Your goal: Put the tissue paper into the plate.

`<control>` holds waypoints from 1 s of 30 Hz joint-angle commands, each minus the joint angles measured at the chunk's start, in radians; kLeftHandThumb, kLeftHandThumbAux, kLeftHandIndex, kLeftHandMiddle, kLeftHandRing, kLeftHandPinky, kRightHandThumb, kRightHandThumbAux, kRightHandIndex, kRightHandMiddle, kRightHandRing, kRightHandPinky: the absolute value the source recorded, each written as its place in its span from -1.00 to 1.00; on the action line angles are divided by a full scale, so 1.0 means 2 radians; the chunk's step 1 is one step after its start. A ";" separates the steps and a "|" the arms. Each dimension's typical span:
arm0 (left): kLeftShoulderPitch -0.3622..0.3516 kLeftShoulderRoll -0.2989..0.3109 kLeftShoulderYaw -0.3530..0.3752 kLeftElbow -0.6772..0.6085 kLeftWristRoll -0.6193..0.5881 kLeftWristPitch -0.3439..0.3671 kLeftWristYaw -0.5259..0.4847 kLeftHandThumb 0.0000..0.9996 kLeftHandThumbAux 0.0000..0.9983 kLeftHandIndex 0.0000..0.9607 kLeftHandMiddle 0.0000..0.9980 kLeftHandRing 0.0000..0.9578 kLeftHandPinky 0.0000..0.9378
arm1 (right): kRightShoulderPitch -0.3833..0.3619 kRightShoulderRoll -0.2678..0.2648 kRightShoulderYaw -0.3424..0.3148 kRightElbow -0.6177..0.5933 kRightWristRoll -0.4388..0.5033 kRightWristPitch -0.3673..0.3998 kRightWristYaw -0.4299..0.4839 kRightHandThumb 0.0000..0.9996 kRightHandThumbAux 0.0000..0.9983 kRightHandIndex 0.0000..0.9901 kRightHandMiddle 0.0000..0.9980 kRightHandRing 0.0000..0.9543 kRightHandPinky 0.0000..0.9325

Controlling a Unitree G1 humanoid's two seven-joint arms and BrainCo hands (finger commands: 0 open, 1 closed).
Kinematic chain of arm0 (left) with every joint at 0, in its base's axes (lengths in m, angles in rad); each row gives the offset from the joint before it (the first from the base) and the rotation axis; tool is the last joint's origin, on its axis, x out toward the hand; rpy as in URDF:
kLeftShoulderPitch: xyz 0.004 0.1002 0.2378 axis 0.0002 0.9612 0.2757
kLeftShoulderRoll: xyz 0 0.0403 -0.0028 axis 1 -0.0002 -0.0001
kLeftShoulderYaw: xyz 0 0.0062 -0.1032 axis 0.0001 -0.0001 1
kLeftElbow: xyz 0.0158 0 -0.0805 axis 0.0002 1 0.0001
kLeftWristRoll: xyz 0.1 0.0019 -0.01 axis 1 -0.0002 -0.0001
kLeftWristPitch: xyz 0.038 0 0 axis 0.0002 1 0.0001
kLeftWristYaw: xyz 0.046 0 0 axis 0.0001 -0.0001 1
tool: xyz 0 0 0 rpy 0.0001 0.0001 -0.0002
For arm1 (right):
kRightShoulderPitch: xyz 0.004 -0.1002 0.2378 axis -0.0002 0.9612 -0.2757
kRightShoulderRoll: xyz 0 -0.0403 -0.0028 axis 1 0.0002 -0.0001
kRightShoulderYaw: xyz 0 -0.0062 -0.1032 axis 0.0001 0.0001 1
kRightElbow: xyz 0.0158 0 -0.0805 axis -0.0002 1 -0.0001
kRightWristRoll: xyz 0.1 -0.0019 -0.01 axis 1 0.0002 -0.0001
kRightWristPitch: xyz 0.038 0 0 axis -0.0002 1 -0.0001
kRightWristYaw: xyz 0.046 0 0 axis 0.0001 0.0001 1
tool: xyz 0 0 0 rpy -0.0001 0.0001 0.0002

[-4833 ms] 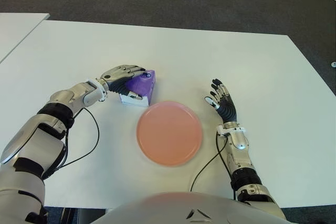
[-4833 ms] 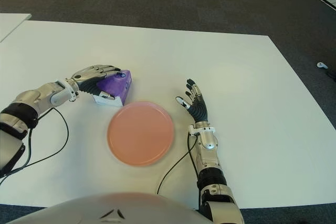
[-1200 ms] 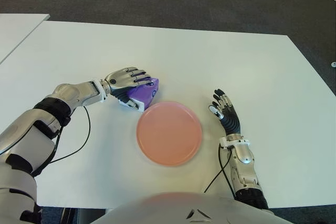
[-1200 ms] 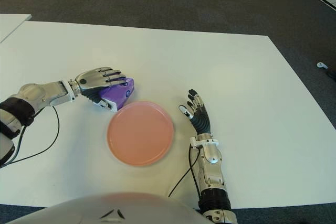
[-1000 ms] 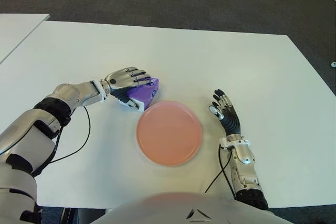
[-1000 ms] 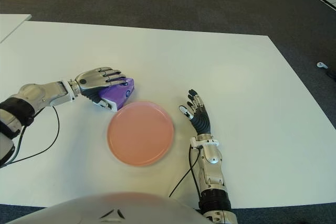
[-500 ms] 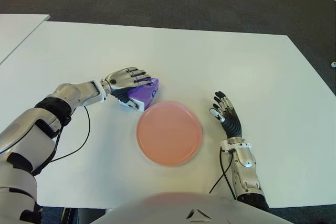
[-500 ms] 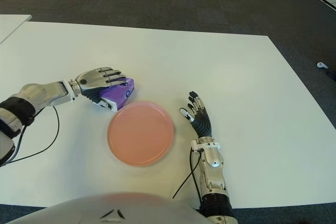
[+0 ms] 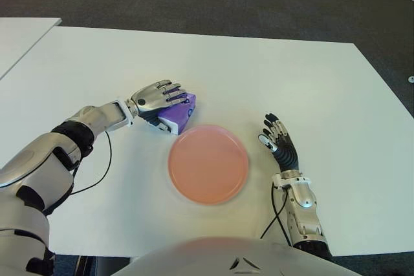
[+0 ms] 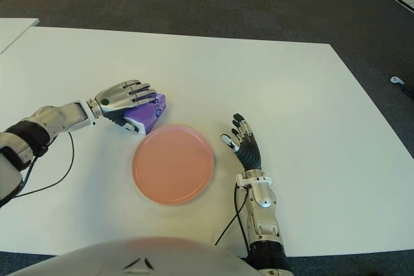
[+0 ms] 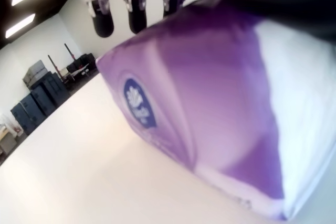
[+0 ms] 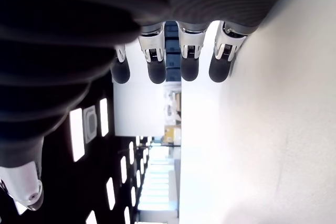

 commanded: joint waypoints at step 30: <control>0.039 -0.065 -0.053 0.111 0.014 0.013 -0.011 -0.62 -0.44 -1.00 -1.00 -1.00 -1.00 | 0.029 -0.006 0.004 0.001 -0.006 0.023 0.003 -1.00 0.11 -1.00 -1.00 -1.00 -1.00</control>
